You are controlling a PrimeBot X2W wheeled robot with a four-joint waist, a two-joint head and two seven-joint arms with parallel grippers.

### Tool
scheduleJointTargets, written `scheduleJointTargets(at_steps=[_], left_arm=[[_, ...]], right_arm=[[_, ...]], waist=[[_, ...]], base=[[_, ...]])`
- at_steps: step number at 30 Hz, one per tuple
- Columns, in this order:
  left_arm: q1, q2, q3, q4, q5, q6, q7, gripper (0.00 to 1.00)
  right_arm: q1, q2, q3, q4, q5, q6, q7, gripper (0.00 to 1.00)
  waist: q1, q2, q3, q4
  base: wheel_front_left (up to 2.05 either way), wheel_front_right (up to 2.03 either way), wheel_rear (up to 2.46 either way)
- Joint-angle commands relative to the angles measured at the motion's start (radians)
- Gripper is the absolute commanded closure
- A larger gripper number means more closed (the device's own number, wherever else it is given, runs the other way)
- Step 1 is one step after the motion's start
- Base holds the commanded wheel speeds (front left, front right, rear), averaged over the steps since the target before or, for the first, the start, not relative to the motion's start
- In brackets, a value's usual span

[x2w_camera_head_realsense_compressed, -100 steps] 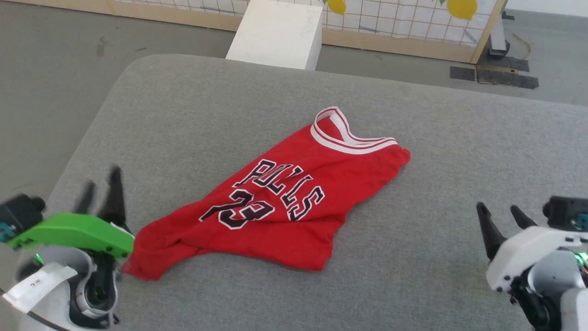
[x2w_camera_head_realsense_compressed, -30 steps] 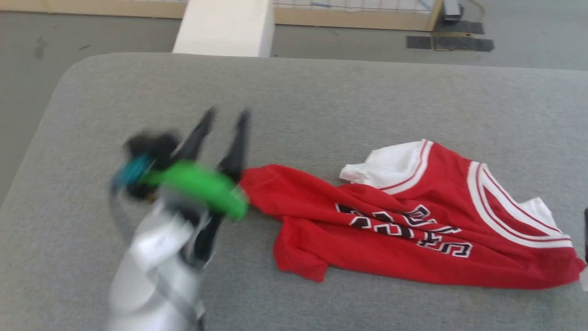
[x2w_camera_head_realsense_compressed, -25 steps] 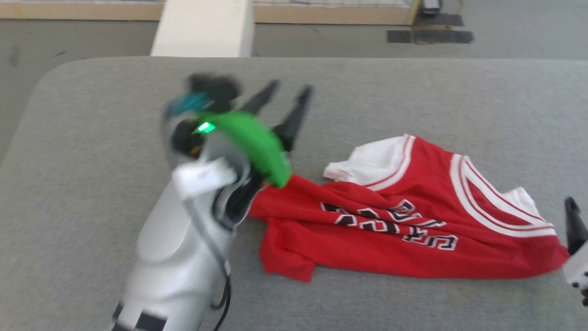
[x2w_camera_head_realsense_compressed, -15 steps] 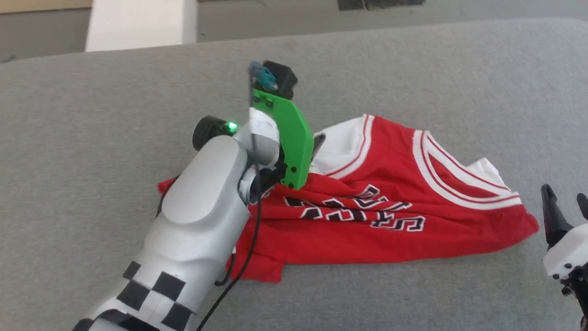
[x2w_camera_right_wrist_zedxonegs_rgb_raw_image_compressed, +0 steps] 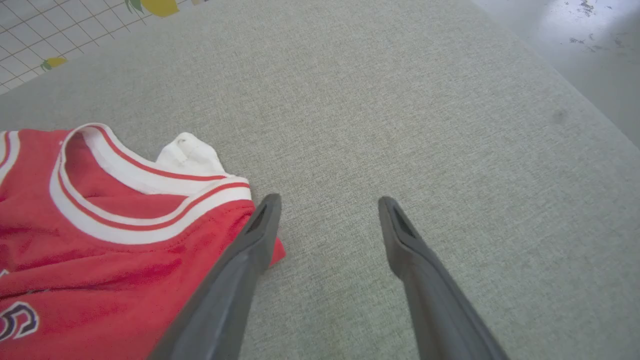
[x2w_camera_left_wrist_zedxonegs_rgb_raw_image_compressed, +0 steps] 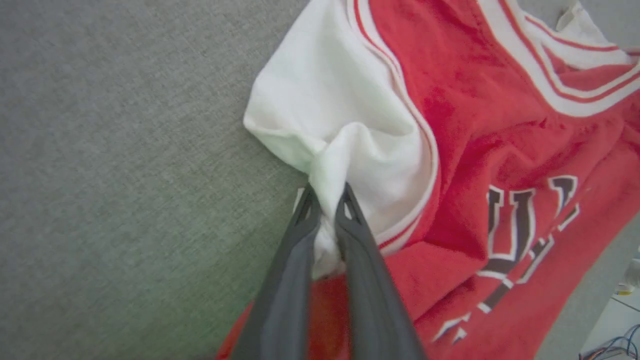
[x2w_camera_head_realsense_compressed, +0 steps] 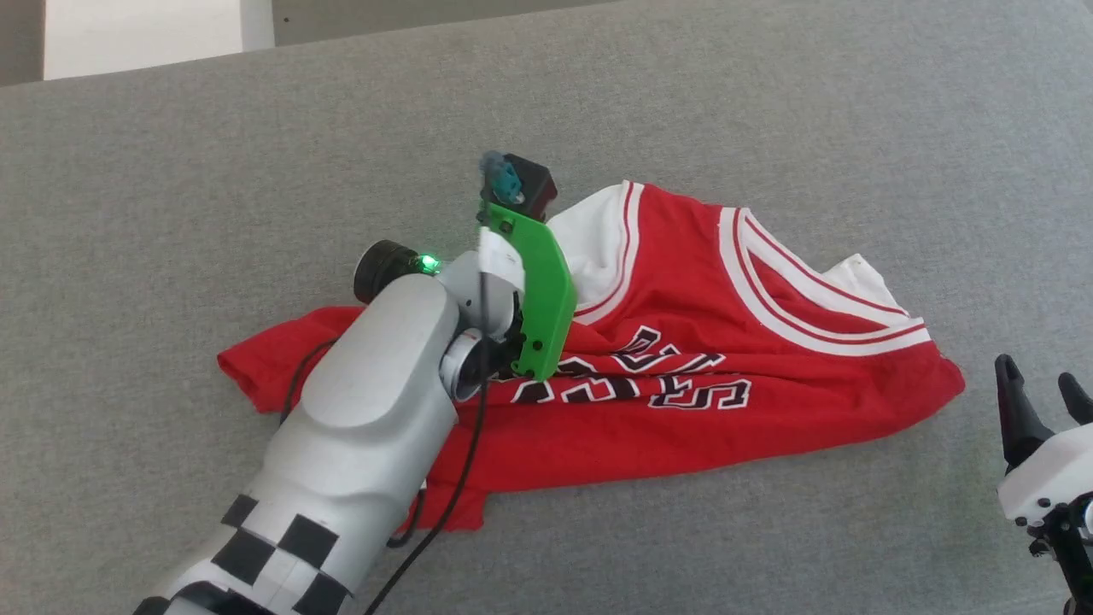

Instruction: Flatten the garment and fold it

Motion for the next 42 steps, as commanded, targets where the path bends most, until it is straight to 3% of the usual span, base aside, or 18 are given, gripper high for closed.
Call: scheduleJointTargets(at_steps=[1, 5, 8, 13, 18, 23, 24, 25, 28, 31, 38, 42], left_arm=[[0.014, -0.002, 0.024, -0.012, -0.029, -0.004, -0.035, 1.0], [-0.004, 0.005, 0.154, -0.077, -0.102, 0.023, -0.179, 1.0], [0.021, 0.04, 0.244, -0.134, -0.142, 0.047, -0.265, 1.0], [0.167, 0.133, 0.397, -0.237, -0.184, 0.14, -0.363, 1.0], [0.407, 0.195, 0.496, -0.303, -0.217, 0.252, -0.361, 1.0], [0.557, 0.165, 0.49, -0.323, -0.264, 0.27, -0.313, 1.0], [0.567, 0.158, 0.491, -0.324, -0.274, 0.268, -0.309, 0.75], [0.574, 0.151, 0.496, -0.327, -0.284, 0.266, -0.315, 0.0], [0.583, 0.151, 0.515, -0.342, -0.281, 0.269, -0.355, 0.0], [0.603, 0.169, 0.55, -0.392, -0.255, 0.245, -0.468, 0.0], [0.641, 0.233, 0.548, -0.473, -0.059, 0.182, -0.81, 0.0], [0.621, 0.23, 0.533, -0.483, 0.011, 0.158, -0.891, 0.0]], right_arm=[[-0.008, 0.0, 0.001, 0.0, -0.006, -0.001, -0.007, 0.0], [0.0, 0.0, -0.004, -0.001, -0.03, -0.001, 0.009, 0.0], [0.005, 0.0, 0.0, -0.006, -0.039, -0.001, 0.024, 0.0], [0.014, 0.0, 0.004, -0.01, -0.047, -0.001, 0.043, 0.0], [0.019, 0.0, 0.013, -0.018, -0.05, -0.001, 0.057, 0.0], [0.016, 0.0, 0.024, -0.021, -0.053, -0.001, 0.068, 0.0], [0.014, 0.0, 0.029, -0.021, -0.052, -0.001, 0.07, 0.0], [0.013, 0.0, 0.036, -0.021, -0.053, -0.001, 0.073, 0.0], [0.004, 0.0, 0.049, -0.017, -0.057, -0.001, 0.081, 0.0], [-0.023, 0.0, 0.073, -0.011, -0.051, -0.001, 0.092, 0.0], [-0.175, 0.0, 0.118, 0.022, -0.077, -0.001, 0.153, 0.0], [-0.317, 0.0, 0.148, 0.074, -0.162, -0.001, 0.239, 0.0]], waist=[[0.0, -0.0001, -0.019, 0.024], [0.0, -0.0001, -0.066, 0.085], [0.0, -0.0001, -0.104, 0.128], [0.0, -0.0001, -0.151, 0.197], [0.0, -0.0001, -0.178, 0.25], [0.0, -0.0001, -0.184, 0.281], [0.0, -0.0001, -0.184, 0.283], [0.0, -0.0001, -0.184, 0.285], [0.0, -0.0001, -0.187, 0.288], [0.0, -0.0001, -0.184, 0.287], [0.0, -0.0001, -0.126, 0.3], [0.0, -0.0001, -0.068, 0.315]], base=[[0.0, 0.0, 0.0], [0.0, 0.0, 0.0], [0.0, 0.0, 0.0], [0.0, 0.0, 0.0], [0.0, 0.0, 0.0], [0.0, 0.0, 0.0], [0.0, 0.0, 0.0], [0.0, 0.0, 0.0], [0.0, 0.0, 0.0], [0.0, 0.0, 0.0], [0.0, 0.0, 0.0], [0.0, 0.0, 0.0]])
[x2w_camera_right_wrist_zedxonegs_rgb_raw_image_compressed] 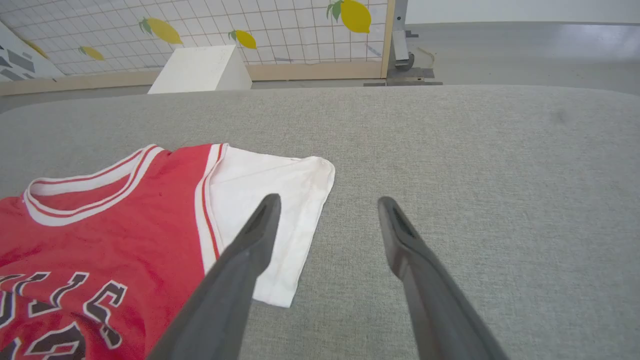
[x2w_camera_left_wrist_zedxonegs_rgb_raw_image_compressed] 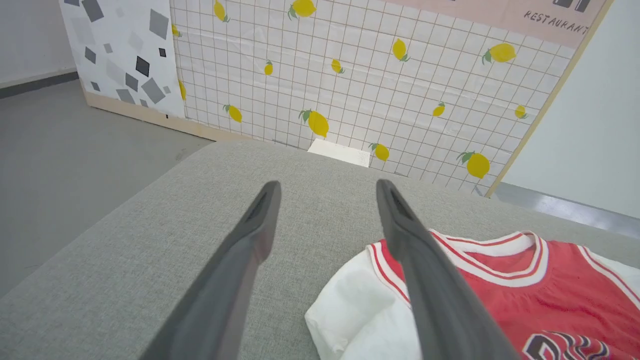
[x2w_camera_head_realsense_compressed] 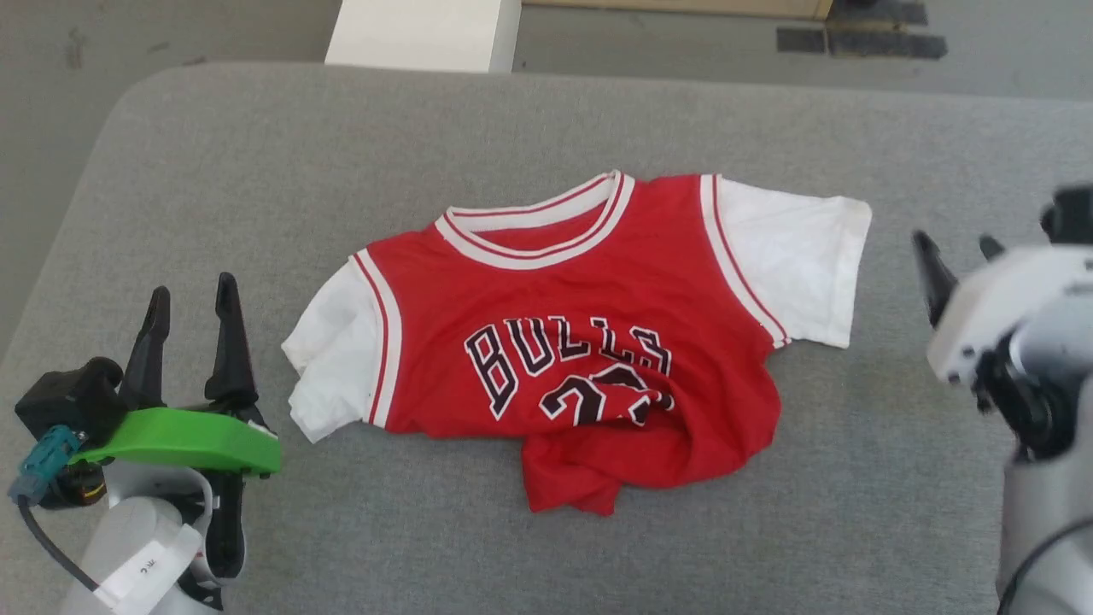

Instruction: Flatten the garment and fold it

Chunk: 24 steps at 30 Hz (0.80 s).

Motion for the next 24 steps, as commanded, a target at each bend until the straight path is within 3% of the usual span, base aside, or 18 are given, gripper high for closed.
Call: scheduleJointTargets(at_steps=[1, 13, 24], left_arm=[[-0.015, -0.005, -0.002, -0.008, 0.026, -0.006, -0.014, 0.0], [-0.073, -0.076, 0.041, -0.048, 0.117, -0.069, -0.027, 0.0], [-0.099, -0.134, 0.08, -0.027, 0.159, -0.13, -0.027, 0.0]], right_arm=[[-0.054, -0.001, 0.014, 0.024, -0.034, -0.001, 0.034, 0.0], [-0.375, -0.148, 0.173, 0.235, -0.236, -0.001, 0.332, 0.0], [-0.388, -0.175, 0.284, 0.318, -0.139, -0.001, 0.43, 0.0]], waist=[[0.0, 0.0, 0.061, 0.021], [0.0, 0.0, 0.225, 0.091], [0.0, 0.0, 0.288, 0.118]], base=[[0.0, 0.0, 0.0], [0.0, 0.0, 0.0], [0.0, 0.0, 0.0]])
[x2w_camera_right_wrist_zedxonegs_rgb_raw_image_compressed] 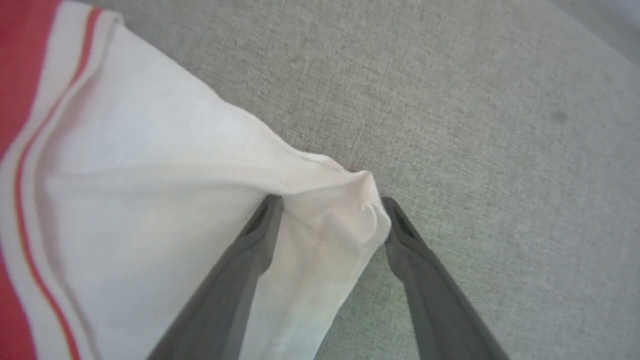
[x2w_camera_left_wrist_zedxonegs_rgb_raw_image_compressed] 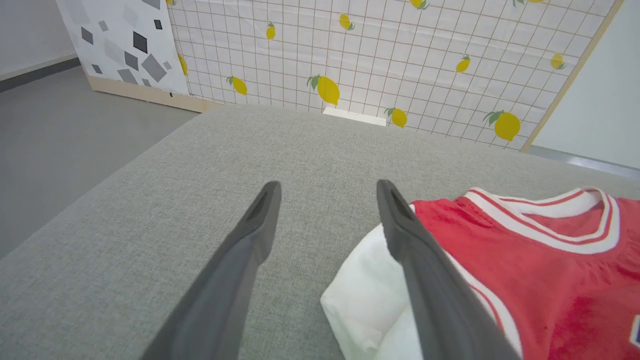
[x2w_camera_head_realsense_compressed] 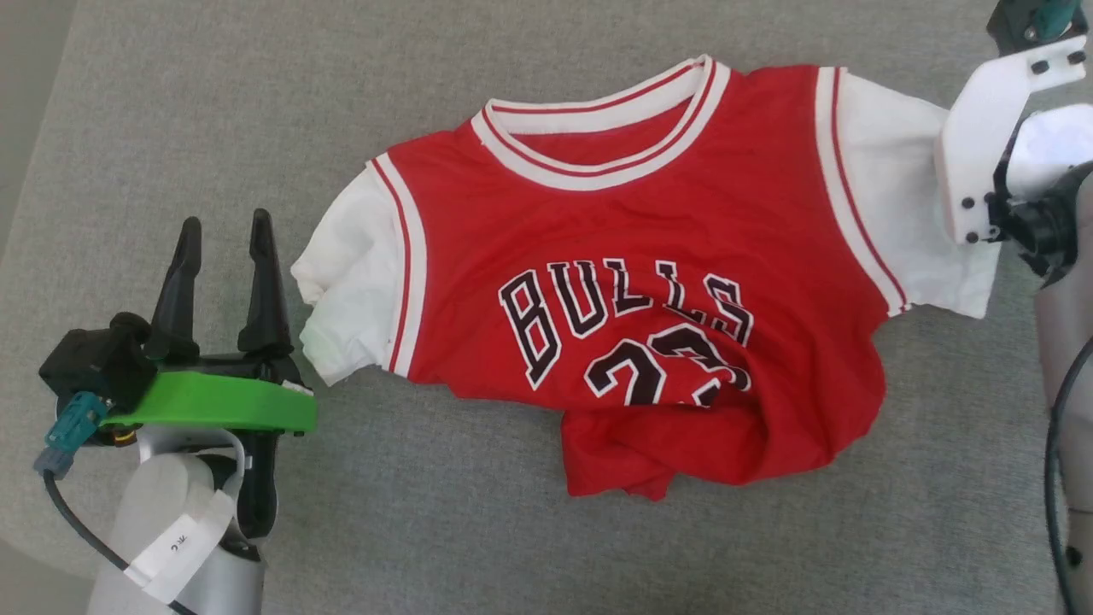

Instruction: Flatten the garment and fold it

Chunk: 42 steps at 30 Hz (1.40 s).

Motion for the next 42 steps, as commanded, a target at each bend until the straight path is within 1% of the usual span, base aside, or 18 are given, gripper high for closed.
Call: scheduleJointTargets(at_steps=[1, 2, 3, 4, 8, 11, 13, 18, 20, 22, 24, 27, 32, 34, 35, 36, 37, 42], left_arm=[[-0.02, -0.006, 0.007, 0.005, 0.007, -0.007, -0.005, 0.0], [-0.021, -0.008, 0.011, 0.008, 0.01, -0.011, -0.005, 0.0], [-0.022, -0.009, 0.013, 0.011, 0.012, -0.014, -0.005, 0.0], [-0.023, -0.009, 0.017, 0.014, 0.014, -0.017, -0.005, 0.0], [-0.032, 0.006, 0.022, 0.032, 0.01, -0.026, 0.001, 0.0], [-0.048, 0.038, 0.019, 0.029, -0.013, -0.031, 0.079, 0.0], [-0.063, 0.065, 0.019, 0.013, -0.046, -0.034, 0.182, 0.0], [-0.105, 0.158, -0.032, -0.054, -0.153, -0.041, 0.587, 0.0], [-0.126, 0.191, -0.054, -0.076, -0.187, -0.04, 0.731, 0.0], [-0.146, 0.217, -0.075, -0.084, -0.198, -0.025, 0.846, 0.0], [-0.16, 0.232, -0.093, -0.082, -0.199, -0.007, 0.928, 0.0], [-0.169, 0.256, -0.117, -0.067, -0.179, 0.019, 1.01, 0.0], [-0.164, 0.258, -0.15, -0.023, -0.171, 0.045, 1.088, 0.0], [-0.156, 0.249, -0.161, 0.003, -0.188, 0.044, 1.117, 0.0], [-0.155, 0.245, -0.163, 0.009, -0.195, 0.042, 1.121, 0.21], [-0.153, 0.241, -0.166, 0.02, -0.202, 0.039, 1.124, 0.76], [-0.149, 0.239, -0.17, 0.03, -0.21, 0.033, 1.128, 1.0], [-0.154, 0.215, -0.154, 0.041, -0.246, 0.012, 1.077, 1.0]], right_arm=[[0.028, 0.009, 0.022, 0.035, 0.025, -0.001, 0.025, 0.0], [0.03, 0.006, 0.024, 0.036, 0.038, -0.001, 0.034, 0.0], [0.031, 0.003, 0.025, 0.032, 0.044, -0.001, 0.037, 0.71], [0.032, 0.0, 0.027, 0.027, 0.051, -0.001, 0.042, 1.0], [0.025, -0.008, 0.019, -0.007, 0.076, -0.001, 0.032, 1.0], [0.018, -0.005, 0.003, -0.042, 0.089, -0.001, 0.011, 1.0], [0.014, -0.004, -0.001, -0.07, 0.096, -0.001, -0.001, 1.0], [0.018, -0.002, 0.018, -0.13, 0.104, -0.001, -0.01, 1.0], [0.019, -0.001, 0.034, -0.15, 0.112, -0.001, -0.016, 1.0], [0.023, 0.009, 0.041, -0.165, 0.123, -0.001, -0.016, 1.0], [0.024, 0.016, 0.054, -0.183, 0.127, -0.001, -0.022, 1.0], [0.024, 0.021, 0.077, -0.201, 0.135, -0.001, -0.025, 1.0], [0.02, 0.017, 0.104, -0.23, 0.156, -0.001, -0.041, 1.0], [0.021, 0.015, 0.114, -0.24, 0.16, -0.001, -0.046, 1.0], [0.022, 0.014, 0.116, -0.243, 0.162, -0.001, -0.048, 1.0], [0.024, 0.013, 0.121, -0.247, 0.165, -0.001, -0.05, 1.0], [0.026, 0.013, 0.123, -0.252, 0.167, -0.001, -0.053, 1.0], [0.04, 0.003, 0.122, -0.262, 0.173, -0.001, -0.057, 1.0]], waist=[[0.0, 0.0, 0.015, 0.012], [0.0, 0.0, 0.015, 0.011], [0.0, 0.0, 0.015, 0.01], [0.0, 0.0, 0.014, 0.009], [0.0, 0.0, 0.002, -0.002], [0.0, 0.0, -0.01, -0.009], [0.0, 0.0, -0.016, -0.014], [0.0, 0.0, -0.023, -0.03], [0.0, 0.0, -0.019, -0.036], [0.0, 0.0, -0.014, -0.043], [0.0, 0.0, -0.007, -0.053], [0.0, 0.0, 0.005, -0.069], [0.0, 0.0, 0.019, -0.087], [0.0, 0.0, 0.022, -0.092], [0.0, 0.0, 0.022, -0.094], [0.0, 0.0, 0.022, -0.096], [0.0, 0.0, 0.022, -0.098], [0.0, 0.0, 0.01, -0.095]], base=[[0.0, 0.0, 0.0], [0.0, 0.0, 0.0], [0.0, 0.0, 0.0], [0.0, 0.0, 0.0], [0.0, 0.0, 0.0], [0.0, 0.0, 0.0], [0.0, 0.0, 0.0], [0.0, 0.0, 0.0], [0.0, 0.0, 0.0], [0.0, 0.0, 0.0], [0.0, 0.0, 0.0], [0.0, 0.0, 0.0], [0.0, 0.0, 0.0], [0.0, 0.0, 0.0], [0.0, 0.0, 0.0], [0.0, 0.0, 0.0], [0.0, 0.0, 0.0], [0.0, 0.0, 0.0]])
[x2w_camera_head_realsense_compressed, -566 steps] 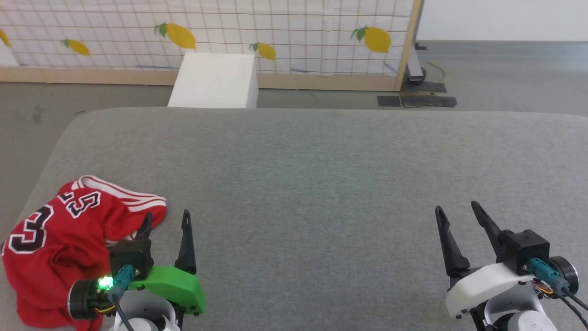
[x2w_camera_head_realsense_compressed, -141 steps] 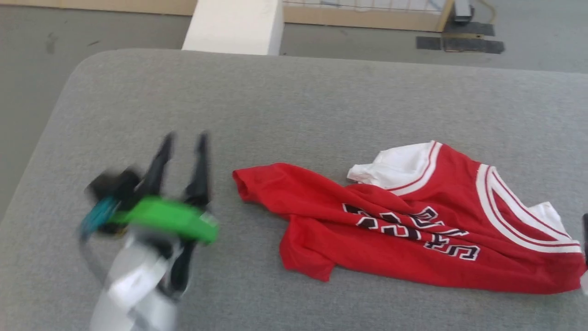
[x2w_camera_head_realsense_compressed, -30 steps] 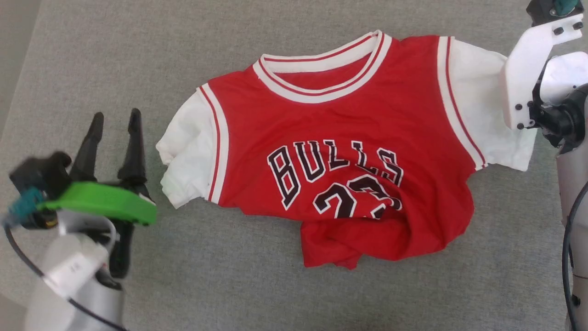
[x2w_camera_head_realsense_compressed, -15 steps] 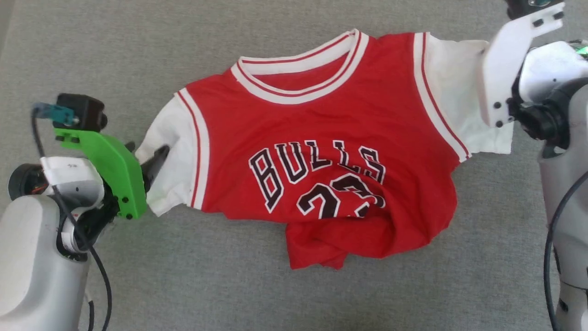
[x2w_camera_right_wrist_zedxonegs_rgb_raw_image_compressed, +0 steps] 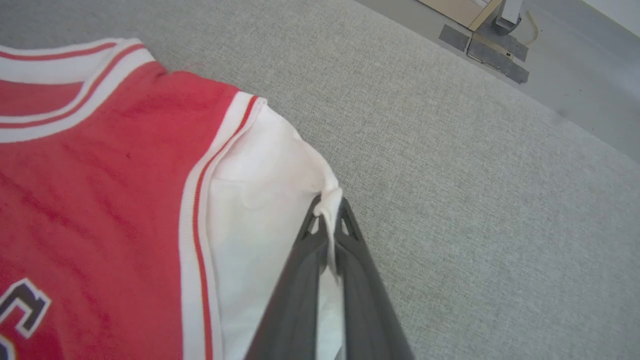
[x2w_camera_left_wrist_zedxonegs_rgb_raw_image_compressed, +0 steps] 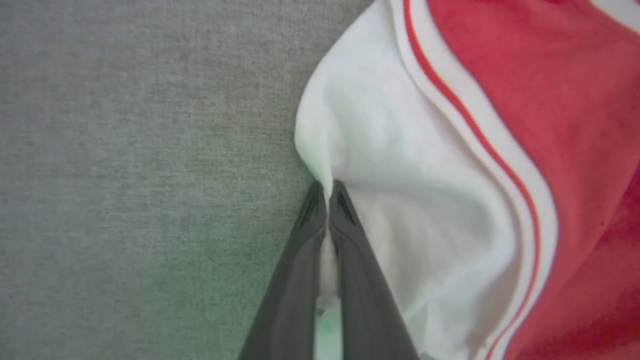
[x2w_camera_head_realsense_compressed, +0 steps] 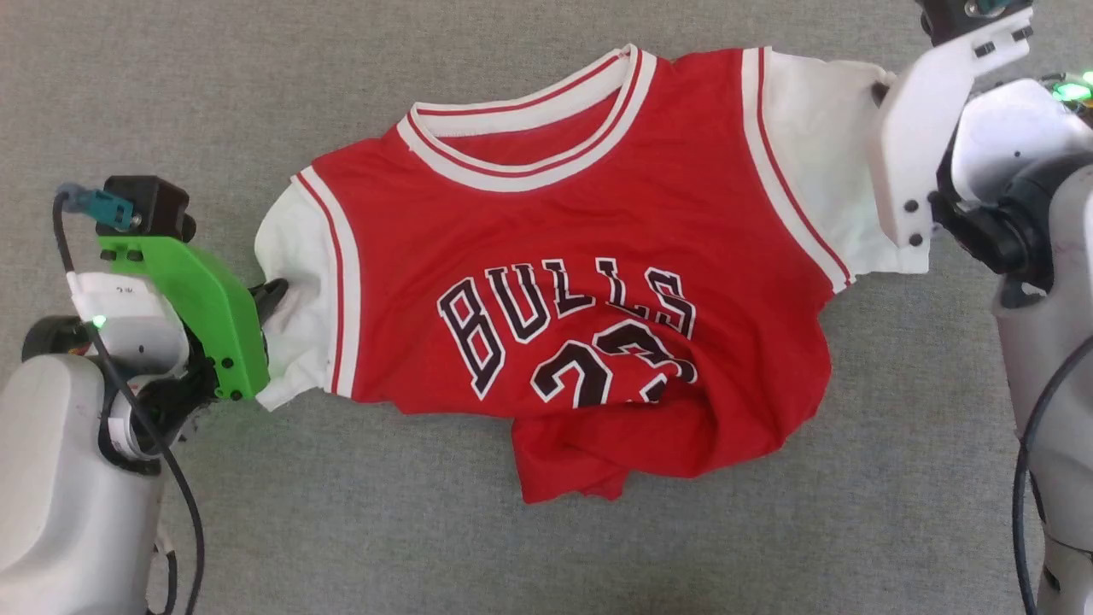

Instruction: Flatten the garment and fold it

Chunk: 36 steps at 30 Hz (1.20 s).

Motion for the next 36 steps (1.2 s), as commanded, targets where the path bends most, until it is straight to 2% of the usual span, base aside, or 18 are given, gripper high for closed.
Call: scheduleJointTargets(at_steps=[1, 9, 13, 19, 23, 28, 32, 36], left_arm=[[0.02, -0.03, -0.018, 0.032, -0.005, -0.009, -0.015, 1.0], [-0.037, -0.059, 0.081, -0.017, -0.024, -0.015, -0.235, 1.0], [-0.111, -0.071, 0.122, -0.037, -0.01, 0.004, -0.328, 1.0], [-0.261, -0.069, 0.105, -0.012, 0.028, 0.006, -0.365, 1.0], [-0.383, -0.063, 0.083, 0.046, 0.061, 0.004, -0.377, 1.0], [-0.551, -0.052, 0.04, 0.149, 0.12, -0.001, -0.39, 1.0], [-0.685, -0.026, 0.012, 0.243, 0.185, 0.003, -0.418, 1.0], [-0.818, -0.01, -0.019, 0.313, 0.25, 0.002, -0.476, 1.0]], right_arm=[[0.017, -0.004, -0.009, -0.005, 0.008, -0.001, -0.013, 1.0], [0.03, 0.002, -0.087, 0.008, 0.038, -0.001, -0.109, 1.0], [0.012, 0.0, -0.125, 0.016, 0.071, -0.001, -0.155, 1.0], [-0.041, 0.001, -0.16, 0.04, 0.142, -0.001, -0.199, 1.0], [-0.122, 0.006, -0.164, 0.083, 0.163, -0.001, -0.211, 1.0], [-0.265, 0.019, -0.154, 0.145, 0.137, -0.001, -0.227, 1.0], [-0.41, 0.047, -0.153, 0.232, 0.067, -0.001, -0.271, 1.0], [-0.562, 0.086, -0.198, 0.321, -0.032, -0.001, -0.352, 1.0]], waist=[[-0.0001, 0.0, -0.013, 0.005], [-0.0001, 0.0, -0.124, 0.011], [-0.0001, 0.0, -0.212, 0.009], [-0.0001, 0.0, -0.329, -0.014], [-0.0001, 0.0, -0.367, -0.045], [-0.0001, 0.0, -0.357, -0.082], [-0.0001, 0.0, -0.32, -0.125], [-0.0001, 0.0, -0.263, -0.154]], base=[[0.0, 0.0, 0.0], [0.0, 0.0, 0.0], [0.0, 0.0, 0.0], [0.0, 0.0, 0.0], [0.0, 0.0, 0.0], [0.0, 0.0, 0.0], [0.0, 0.0, 0.0], [0.0, 0.0, 0.0]])
